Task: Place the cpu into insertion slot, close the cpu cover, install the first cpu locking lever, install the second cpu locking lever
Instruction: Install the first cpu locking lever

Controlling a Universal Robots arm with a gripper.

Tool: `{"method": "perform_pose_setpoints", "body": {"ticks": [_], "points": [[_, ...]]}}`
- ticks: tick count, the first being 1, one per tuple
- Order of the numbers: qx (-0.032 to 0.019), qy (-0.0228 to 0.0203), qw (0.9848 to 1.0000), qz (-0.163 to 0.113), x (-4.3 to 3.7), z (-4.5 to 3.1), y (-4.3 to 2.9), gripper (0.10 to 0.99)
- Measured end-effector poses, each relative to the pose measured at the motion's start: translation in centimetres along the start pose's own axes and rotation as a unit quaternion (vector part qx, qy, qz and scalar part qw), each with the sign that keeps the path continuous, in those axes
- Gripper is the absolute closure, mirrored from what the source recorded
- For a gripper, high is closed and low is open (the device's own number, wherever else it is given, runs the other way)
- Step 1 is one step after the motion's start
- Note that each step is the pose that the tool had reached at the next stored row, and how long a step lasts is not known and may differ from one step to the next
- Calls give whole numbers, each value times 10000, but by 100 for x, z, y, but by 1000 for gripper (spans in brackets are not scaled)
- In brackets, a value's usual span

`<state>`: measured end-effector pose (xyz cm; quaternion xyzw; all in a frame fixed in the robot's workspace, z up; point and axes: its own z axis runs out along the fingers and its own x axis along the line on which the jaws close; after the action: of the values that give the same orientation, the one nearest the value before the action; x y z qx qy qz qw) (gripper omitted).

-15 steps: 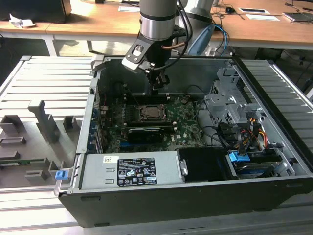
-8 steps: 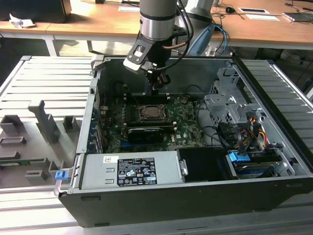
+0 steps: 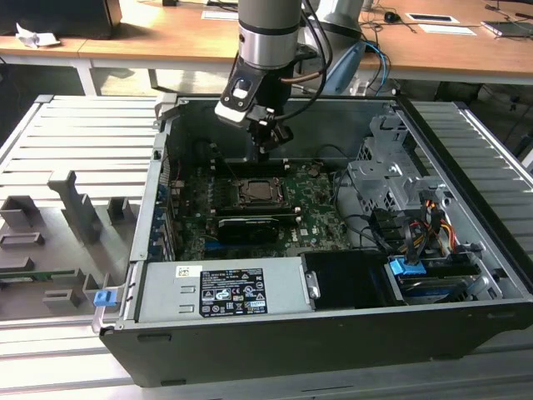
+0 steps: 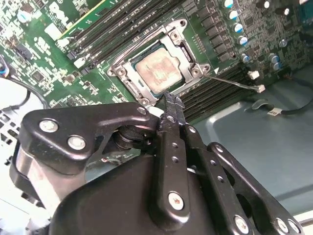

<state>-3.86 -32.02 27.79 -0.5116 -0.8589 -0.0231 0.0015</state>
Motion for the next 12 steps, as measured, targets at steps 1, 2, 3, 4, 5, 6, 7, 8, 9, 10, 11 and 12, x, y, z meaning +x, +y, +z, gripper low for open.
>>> {"method": "perform_pose_setpoints", "body": {"ticks": [1, 2, 3, 4, 5, 6, 7, 8, 9, 10, 11, 12], "points": [[5, 7, 9998, -196, 0, 0, 0, 980], [10, 14, 9993, -367, 0, 1, 0, 980], [14, 20, 9986, -519, 0, 1, 0, 980], [17, 24, 9981, -617, 0, 1, 0, 980], [24, 30, 9973, -728, 0, 0, 0, 980], [34, 39, 9963, -857, 0, 0, -1, 980], [38, 44, 9956, -930, 0, 0, 0, 980], [39, 47, 9949, -1007, 0, 1, 0, 980], [43, 52, 9935, -1139, 0, 1, 0, 980], [48, 59, 9911, -1329, 0, 1, 0, 980], [52, 64, 9892, -1460, 0, 1, 0, 980], [54, 66, 9881, -1534, 0, 1, 0, 980]]}}
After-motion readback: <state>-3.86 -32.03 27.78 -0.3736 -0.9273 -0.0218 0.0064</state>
